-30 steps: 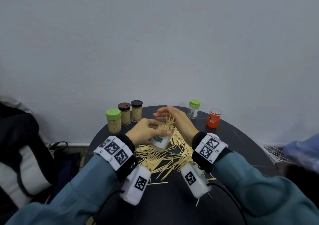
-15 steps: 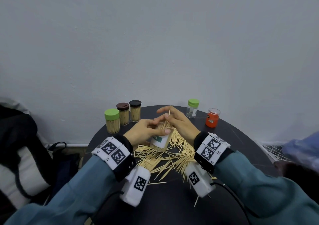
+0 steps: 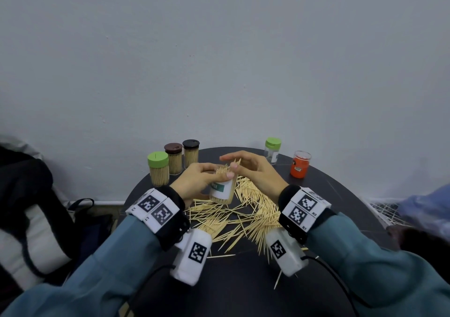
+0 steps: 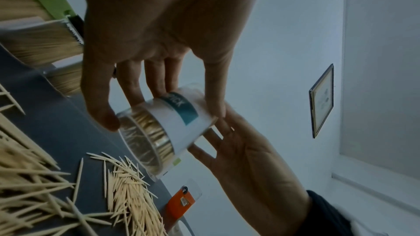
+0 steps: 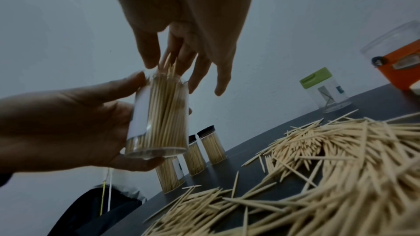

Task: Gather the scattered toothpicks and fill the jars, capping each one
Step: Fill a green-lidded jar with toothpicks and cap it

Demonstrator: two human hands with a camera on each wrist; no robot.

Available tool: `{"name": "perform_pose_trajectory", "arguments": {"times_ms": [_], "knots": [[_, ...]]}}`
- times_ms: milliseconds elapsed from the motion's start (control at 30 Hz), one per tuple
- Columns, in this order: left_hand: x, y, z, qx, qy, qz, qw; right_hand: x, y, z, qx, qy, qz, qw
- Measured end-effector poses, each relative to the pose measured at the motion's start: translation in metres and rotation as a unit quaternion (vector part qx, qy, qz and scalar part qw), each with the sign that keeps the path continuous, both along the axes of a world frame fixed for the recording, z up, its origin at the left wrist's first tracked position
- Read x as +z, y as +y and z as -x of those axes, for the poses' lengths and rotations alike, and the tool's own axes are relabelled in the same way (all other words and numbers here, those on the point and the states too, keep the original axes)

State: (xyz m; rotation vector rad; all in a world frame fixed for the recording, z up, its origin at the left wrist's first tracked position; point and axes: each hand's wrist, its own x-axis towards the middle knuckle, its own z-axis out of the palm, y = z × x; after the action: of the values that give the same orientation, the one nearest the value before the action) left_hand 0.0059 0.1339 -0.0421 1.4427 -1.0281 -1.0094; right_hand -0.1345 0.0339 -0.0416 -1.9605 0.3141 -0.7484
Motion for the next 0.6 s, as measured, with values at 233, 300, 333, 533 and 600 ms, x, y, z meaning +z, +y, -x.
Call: {"name": "perform_pose_trajectory", "arguments": {"times_ms": [233,300,333,533,600], "knots": [[-0.002,-0.001,0.002,0.007,-0.023,-0.001,1.000,-0.004,-0.001,0.001,-0.032,-0.029,0.005,0.999],[-0.004,-0.003,0.003,0.011,-0.030,-0.001,0.999,-0.005,0.003,-0.001,-0.041,-0.036,0.006,0.998],[-0.003,-0.003,0.004,0.012,-0.031,0.001,0.999,-0.005,0.005,-0.001,-0.045,-0.036,0.010,0.998],[0.002,-0.003,0.005,0.020,-0.023,0.023,0.999,-0.008,0.002,0.003,-0.078,0.023,0.066,0.995],[0.003,-0.005,0.005,0.030,-0.027,0.028,0.999,-0.004,-0.004,0.007,-0.107,0.024,0.114,0.987]]}}
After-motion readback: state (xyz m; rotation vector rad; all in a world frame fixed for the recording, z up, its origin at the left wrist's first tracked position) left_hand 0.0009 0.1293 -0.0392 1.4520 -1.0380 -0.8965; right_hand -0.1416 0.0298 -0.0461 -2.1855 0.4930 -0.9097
